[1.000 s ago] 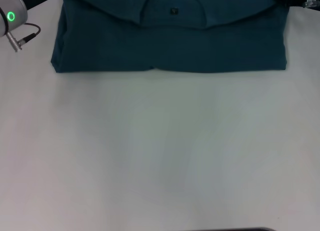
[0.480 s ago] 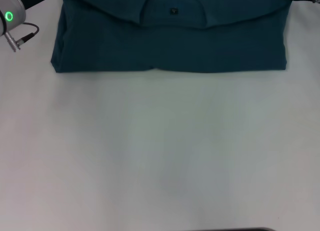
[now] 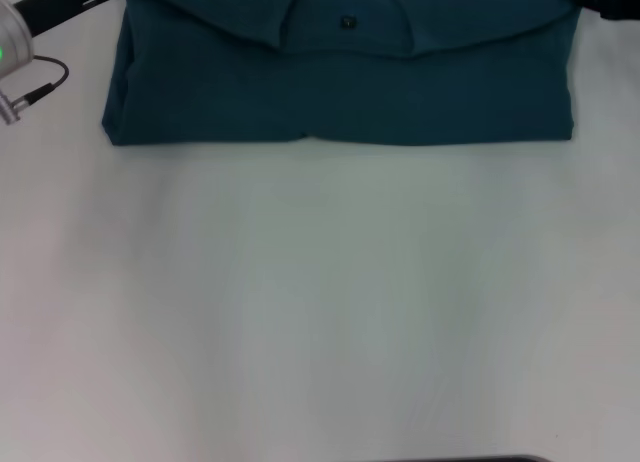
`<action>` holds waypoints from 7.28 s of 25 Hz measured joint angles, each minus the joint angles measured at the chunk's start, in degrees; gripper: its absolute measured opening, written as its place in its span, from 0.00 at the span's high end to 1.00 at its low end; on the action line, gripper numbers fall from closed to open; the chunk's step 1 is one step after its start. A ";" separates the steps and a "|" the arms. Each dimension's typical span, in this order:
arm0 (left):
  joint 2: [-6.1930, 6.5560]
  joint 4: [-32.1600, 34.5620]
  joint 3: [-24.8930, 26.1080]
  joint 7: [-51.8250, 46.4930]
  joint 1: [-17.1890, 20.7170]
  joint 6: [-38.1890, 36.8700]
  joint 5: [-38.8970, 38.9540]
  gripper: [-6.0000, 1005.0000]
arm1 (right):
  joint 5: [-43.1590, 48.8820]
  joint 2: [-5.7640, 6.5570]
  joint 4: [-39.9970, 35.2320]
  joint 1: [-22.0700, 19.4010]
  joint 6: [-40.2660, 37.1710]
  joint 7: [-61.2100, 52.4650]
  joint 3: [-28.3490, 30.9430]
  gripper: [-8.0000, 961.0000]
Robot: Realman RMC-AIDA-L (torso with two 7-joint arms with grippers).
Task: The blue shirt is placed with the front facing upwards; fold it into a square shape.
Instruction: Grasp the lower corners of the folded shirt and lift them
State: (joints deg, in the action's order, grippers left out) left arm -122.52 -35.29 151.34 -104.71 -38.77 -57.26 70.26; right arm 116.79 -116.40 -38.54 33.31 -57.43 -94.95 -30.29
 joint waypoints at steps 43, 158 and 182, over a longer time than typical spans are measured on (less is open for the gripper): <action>1.94 -5.04 -9.40 -0.87 8.44 -10.91 -1.32 0.43 | 14.90 4.05 6.79 -0.12 -6.71 -21.17 -1.71 0.43; 2.07 -1.53 -12.45 -2.96 7.73 -1.75 -12.69 0.43 | 14.40 3.65 8.13 0.97 -6.22 -21.36 -4.17 0.97; 1.72 -2.61 -14.34 -5.16 7.07 0.30 -15.29 0.63 | 14.34 3.65 7.99 0.91 -6.70 -21.50 -4.16 0.97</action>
State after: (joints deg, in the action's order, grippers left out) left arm -120.80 -37.90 137.00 -109.88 -31.70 -56.95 54.97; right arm 131.13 -112.76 -30.55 34.21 -64.13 -116.44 -34.44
